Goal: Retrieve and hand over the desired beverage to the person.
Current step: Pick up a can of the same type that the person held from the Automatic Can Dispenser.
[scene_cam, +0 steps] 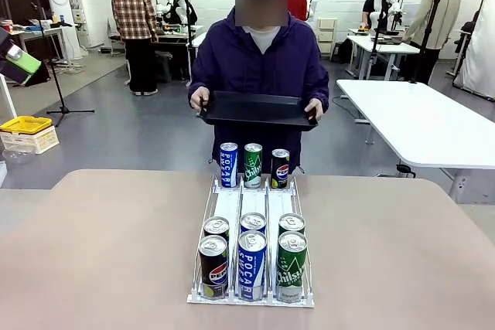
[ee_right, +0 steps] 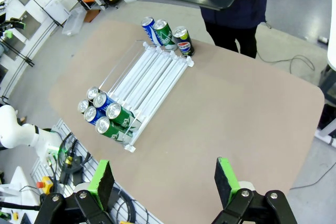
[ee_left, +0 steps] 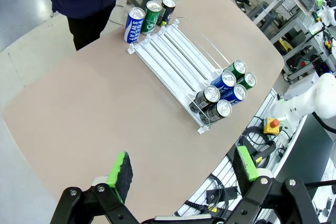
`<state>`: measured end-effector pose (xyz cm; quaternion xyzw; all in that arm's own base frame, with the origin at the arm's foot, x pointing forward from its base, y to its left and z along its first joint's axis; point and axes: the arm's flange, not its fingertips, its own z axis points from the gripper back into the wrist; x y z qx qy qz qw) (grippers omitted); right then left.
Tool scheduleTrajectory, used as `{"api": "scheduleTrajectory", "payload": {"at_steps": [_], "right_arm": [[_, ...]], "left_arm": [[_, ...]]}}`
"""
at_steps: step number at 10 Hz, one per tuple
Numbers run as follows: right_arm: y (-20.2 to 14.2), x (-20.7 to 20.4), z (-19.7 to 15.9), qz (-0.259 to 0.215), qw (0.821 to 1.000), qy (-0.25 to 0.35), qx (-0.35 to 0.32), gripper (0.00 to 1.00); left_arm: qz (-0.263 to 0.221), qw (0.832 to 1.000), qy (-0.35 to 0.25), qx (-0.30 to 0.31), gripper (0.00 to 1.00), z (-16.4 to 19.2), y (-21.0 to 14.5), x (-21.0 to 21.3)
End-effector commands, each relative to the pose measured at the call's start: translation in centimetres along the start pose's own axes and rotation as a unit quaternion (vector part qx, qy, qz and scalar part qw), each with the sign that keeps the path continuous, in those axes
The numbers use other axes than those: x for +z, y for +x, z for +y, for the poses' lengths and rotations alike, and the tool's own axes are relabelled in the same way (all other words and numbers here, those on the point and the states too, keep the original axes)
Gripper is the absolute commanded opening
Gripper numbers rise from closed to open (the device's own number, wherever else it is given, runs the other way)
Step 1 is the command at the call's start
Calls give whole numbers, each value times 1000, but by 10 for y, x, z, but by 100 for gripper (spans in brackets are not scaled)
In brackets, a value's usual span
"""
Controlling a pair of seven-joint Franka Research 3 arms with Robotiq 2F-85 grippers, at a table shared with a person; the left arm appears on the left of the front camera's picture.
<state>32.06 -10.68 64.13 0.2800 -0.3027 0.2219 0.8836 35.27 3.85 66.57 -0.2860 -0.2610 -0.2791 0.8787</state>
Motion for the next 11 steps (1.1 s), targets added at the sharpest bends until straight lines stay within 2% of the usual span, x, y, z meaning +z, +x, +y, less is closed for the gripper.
{"api": "scheduleTrajectory", "payload": {"at_steps": [1, 11], "right_arm": [[1, 0, -1, -3, 1000, 9, 2, 100], [1, 0, -1, -3, 1000, 9, 2, 100]], "left_arm": [[-2, 1000, -7, -7, 100, 1, 1, 3], [-2, 1000, -7, -7, 100, 1, 1, 3]]}}
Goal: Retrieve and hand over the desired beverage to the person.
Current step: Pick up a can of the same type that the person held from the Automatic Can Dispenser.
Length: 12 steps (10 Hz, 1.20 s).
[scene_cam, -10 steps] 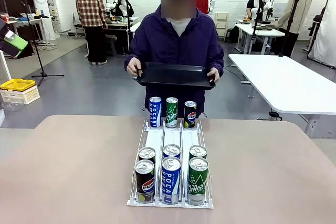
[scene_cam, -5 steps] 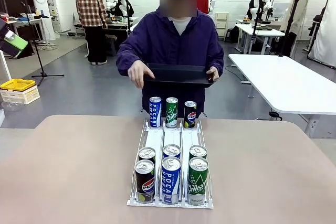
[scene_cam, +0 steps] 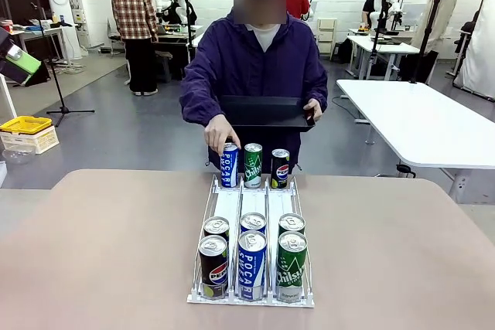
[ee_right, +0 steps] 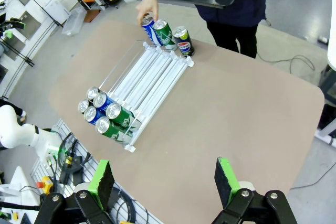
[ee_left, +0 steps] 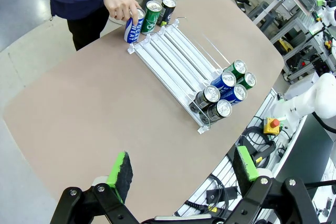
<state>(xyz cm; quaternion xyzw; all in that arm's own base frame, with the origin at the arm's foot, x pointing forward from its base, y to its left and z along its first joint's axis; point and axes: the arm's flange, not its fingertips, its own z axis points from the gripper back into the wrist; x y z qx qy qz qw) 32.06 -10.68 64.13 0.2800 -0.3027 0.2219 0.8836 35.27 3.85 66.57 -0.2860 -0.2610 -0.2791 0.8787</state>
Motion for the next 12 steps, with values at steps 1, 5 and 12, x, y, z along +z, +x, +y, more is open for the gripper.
{"api": "scheduleTrajectory", "payload": {"at_steps": [1, 5, 12], "right_arm": [[1, 0, -1, -3, 1000, 9, 2, 100], [1, 0, -1, -3, 1000, 9, 2, 100], [1, 0, -1, -3, 1000, 9, 2, 100]], "left_arm": [[-2, 1000, -7, -7, 100, 1, 1, 3], [-2, 1000, -7, -7, 100, 1, 1, 3], [-2, 1000, -7, -7, 100, 1, 1, 3]]}}
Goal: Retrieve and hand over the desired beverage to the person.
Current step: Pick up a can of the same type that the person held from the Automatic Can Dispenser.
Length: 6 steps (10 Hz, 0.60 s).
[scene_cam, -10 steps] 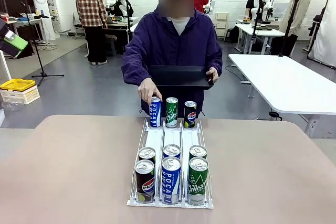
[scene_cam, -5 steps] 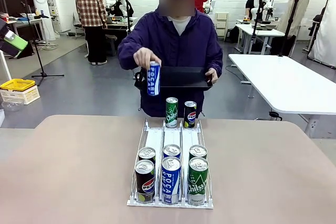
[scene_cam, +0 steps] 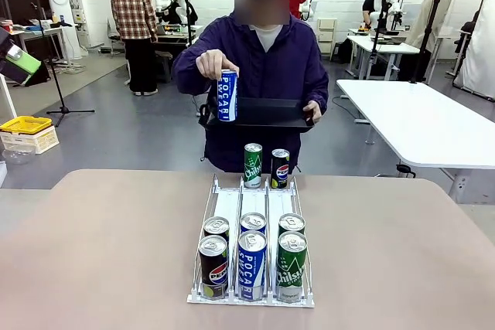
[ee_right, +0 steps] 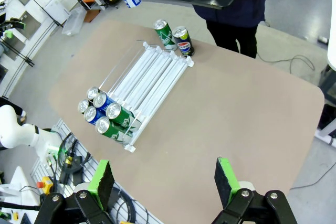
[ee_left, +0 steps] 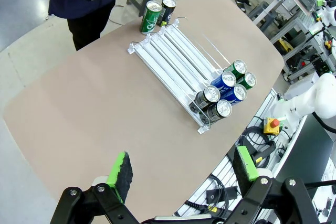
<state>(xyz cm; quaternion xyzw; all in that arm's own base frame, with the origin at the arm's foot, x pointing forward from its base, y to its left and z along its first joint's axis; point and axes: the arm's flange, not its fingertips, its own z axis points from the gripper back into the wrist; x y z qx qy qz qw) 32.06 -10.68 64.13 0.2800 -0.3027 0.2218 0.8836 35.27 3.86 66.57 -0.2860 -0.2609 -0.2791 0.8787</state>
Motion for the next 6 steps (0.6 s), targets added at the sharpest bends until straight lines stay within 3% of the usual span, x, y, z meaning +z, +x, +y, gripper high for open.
{"api": "scheduleTrajectory", "payload": {"at_steps": [1, 6], "right_arm": [[1, 0, -1, -3, 1000, 9, 2, 100], [1, 0, -1, -3, 1000, 9, 2, 100]], "left_arm": [[-2, 1000, -7, -7, 100, 1, 1, 3], [-2, 1000, -7, -7, 100, 1, 1, 3]]}}
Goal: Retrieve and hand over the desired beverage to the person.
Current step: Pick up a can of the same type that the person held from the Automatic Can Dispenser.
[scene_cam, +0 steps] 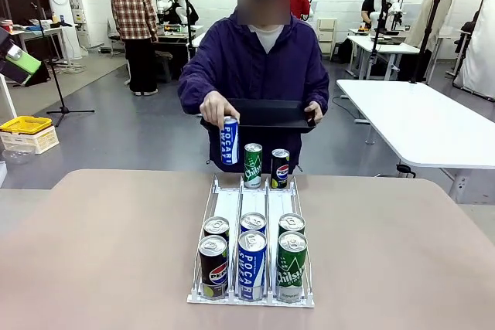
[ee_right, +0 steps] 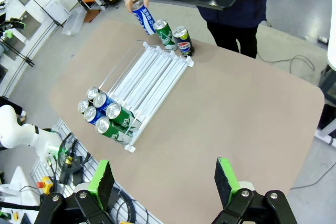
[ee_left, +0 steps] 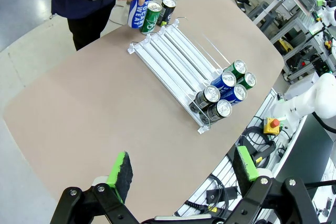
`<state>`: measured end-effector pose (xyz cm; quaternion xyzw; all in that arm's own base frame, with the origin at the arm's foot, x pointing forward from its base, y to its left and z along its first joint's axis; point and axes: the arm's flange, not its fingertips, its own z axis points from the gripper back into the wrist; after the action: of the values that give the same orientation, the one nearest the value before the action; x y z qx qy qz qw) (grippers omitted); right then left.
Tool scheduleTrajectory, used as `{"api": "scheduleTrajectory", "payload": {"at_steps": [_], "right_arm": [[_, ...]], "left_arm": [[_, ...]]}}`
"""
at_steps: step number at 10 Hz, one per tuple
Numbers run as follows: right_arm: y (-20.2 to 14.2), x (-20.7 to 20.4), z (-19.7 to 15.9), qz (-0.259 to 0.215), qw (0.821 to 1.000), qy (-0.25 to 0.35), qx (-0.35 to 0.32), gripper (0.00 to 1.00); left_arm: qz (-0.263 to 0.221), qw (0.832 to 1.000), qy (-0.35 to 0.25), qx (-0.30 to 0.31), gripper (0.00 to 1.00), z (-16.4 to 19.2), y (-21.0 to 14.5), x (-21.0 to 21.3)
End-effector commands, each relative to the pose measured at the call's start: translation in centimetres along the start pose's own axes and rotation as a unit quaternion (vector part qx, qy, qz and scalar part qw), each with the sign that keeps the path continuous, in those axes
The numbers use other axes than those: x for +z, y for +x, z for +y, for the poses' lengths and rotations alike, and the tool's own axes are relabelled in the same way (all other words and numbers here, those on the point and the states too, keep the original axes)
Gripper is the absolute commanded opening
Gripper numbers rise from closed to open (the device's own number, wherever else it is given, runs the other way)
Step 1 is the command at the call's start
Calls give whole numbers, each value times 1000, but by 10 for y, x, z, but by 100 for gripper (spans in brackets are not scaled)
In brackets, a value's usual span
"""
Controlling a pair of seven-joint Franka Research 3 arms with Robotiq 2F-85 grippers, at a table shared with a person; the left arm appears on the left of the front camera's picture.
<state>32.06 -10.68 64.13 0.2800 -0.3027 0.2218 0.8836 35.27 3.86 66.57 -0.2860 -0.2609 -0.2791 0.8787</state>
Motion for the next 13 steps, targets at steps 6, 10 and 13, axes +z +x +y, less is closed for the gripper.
{"api": "scheduleTrajectory", "payload": {"at_steps": [6, 10, 13], "right_arm": [[1, 0, -1, -3, 1000, 9, 2, 100], [1, 0, -1, -3, 1000, 9, 2, 100], [1, 0, -1, -3, 1000, 9, 2, 100]], "left_arm": [[-2, 1000, -7, -7, 100, 1, 1, 3], [-2, 1000, -7, -7, 100, 1, 1, 3], [0, 1000, 0, 0, 100, 0, 0, 0]]}}
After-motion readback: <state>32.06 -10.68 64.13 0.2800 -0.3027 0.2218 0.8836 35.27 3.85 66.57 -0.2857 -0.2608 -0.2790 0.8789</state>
